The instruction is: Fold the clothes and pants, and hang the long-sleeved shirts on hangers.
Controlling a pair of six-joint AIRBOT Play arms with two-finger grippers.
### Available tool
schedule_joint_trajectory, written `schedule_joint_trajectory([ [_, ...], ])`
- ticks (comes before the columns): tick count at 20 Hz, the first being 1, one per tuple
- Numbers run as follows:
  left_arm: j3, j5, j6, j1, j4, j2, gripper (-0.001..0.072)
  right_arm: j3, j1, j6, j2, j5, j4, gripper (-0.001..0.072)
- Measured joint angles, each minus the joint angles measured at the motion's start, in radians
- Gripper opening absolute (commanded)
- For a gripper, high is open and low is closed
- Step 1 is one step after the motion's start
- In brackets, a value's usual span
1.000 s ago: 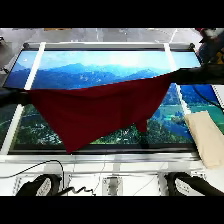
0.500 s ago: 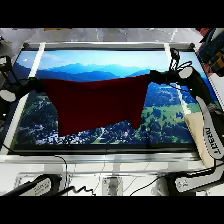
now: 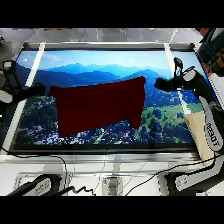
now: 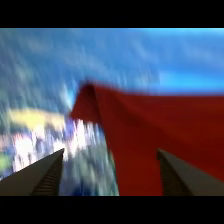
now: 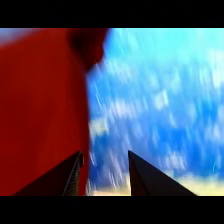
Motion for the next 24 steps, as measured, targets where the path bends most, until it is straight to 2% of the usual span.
schedule_joint_trajectory([
  [4,-0.029,-0.258,-0.031,0.057,0.024,0.028,0.0588,-0.066,-0.011,-0.103,-0.043,0.156,0.117,0.0317],
  [10,-0.216,-0.427,-0.064,0.122,0.015,0.095,0.0588,-0.16,0.018,-0.232,-0.121,0.206,0.307,0.0326],
  [11,-0.251,-0.436,-0.066,0.125,0.005,0.103,0.0588,-0.166,0.025,-0.241,-0.133,0.201,0.321,0.0301],
  [13,-0.314,-0.437,-0.07,0.13,-0.018,0.113,0.0588,-0.173,0.039,-0.254,-0.148,0.172,0.344,0.0168],
  [14,-0.343,-0.426,-0.071,0.131,-0.027,0.116,0.0588,-0.175,0.047,-0.258,-0.154,0.156,0.353,0.0146],
  [16,-0.383,-0.399,-0.072,0.133,-0.04,0.12,0.0587,-0.178,0.055,-0.265,-0.159,0.129,0.365,0.0037],
  [17,-0.399,-0.392,-0.073,0.133,-0.042,0.121,0.0587,-0.179,0.057,-0.266,-0.16,0.123,0.366,0.0017],
  [22,-0.447,-0.369,-0.072,0.134,-0.053,0.121,0.0585,-0.18,0.063,-0.272,-0.162,0.098,0.372,0.0017],
  [24,-0.476,-0.353,-0.073,0.134,-0.055,0.119,0.0546,-0.18,0.063,-0.272,-0.162,0.095,0.373,0.0017],
])
